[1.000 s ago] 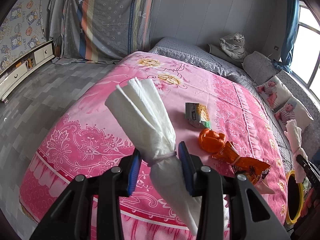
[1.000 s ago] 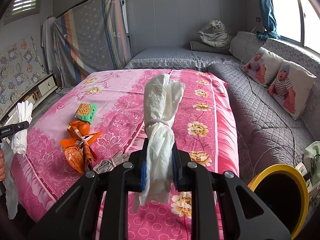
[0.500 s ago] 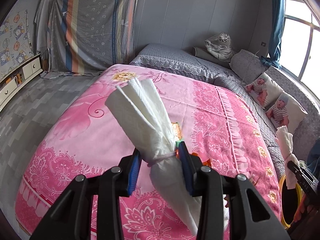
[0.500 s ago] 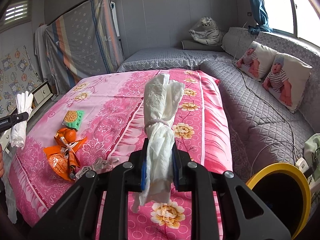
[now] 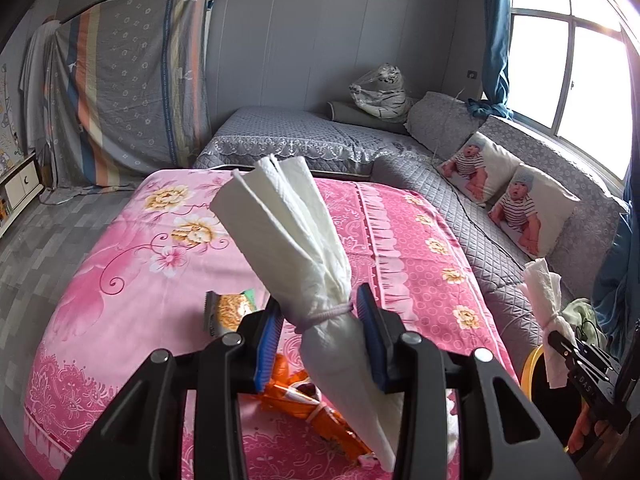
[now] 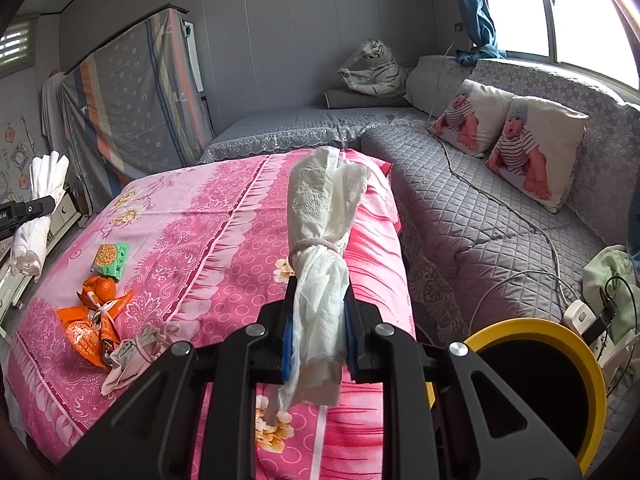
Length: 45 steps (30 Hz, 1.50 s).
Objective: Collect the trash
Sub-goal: 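Carry both white tissue bundles over the yellow-rimmed bin with both tools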
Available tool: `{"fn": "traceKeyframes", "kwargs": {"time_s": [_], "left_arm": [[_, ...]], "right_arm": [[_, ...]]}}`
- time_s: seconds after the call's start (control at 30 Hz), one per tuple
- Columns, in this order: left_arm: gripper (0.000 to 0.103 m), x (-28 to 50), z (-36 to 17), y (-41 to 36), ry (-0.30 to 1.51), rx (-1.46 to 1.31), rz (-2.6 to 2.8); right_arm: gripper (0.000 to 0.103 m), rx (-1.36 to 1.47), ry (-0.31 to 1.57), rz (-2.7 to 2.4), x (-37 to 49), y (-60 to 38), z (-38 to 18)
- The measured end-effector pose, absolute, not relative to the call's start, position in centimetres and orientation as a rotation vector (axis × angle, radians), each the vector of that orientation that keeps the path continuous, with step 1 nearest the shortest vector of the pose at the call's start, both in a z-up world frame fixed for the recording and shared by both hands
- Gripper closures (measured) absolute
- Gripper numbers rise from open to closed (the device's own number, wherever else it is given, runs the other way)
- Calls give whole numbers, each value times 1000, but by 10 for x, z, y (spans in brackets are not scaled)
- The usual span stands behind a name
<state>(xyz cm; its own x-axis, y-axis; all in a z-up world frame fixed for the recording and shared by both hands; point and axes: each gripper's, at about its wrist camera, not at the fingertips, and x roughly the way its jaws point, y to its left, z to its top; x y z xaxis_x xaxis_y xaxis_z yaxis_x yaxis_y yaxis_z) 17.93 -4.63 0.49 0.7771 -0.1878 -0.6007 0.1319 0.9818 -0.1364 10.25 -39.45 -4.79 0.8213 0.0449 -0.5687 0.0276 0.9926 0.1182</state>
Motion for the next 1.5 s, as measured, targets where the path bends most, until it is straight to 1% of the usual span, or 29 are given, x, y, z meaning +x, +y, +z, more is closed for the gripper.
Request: {"fn": "traceKeyframes", "kwargs": {"time_s": [0.4,0.6,0.8,1.07,1.5], "left_arm": [[68,178,8,-157,654,-43,-376],[68,167,0,-219,647,20,-471],[68,148,-8,-271,600,89,-504],[68,125,-17,-329,570,147,-583],[68,110,-41,-386,613,185,-670]], "right_arm": [[85,173,582,-102,75,-446,-48],[85,200,574,-181,57,-479,-49],[85,236,571,-253,38,-511,-57],[85,272,584,-324,20,-541,-72],[85,311,636,-375,12,-564,-100]]}}
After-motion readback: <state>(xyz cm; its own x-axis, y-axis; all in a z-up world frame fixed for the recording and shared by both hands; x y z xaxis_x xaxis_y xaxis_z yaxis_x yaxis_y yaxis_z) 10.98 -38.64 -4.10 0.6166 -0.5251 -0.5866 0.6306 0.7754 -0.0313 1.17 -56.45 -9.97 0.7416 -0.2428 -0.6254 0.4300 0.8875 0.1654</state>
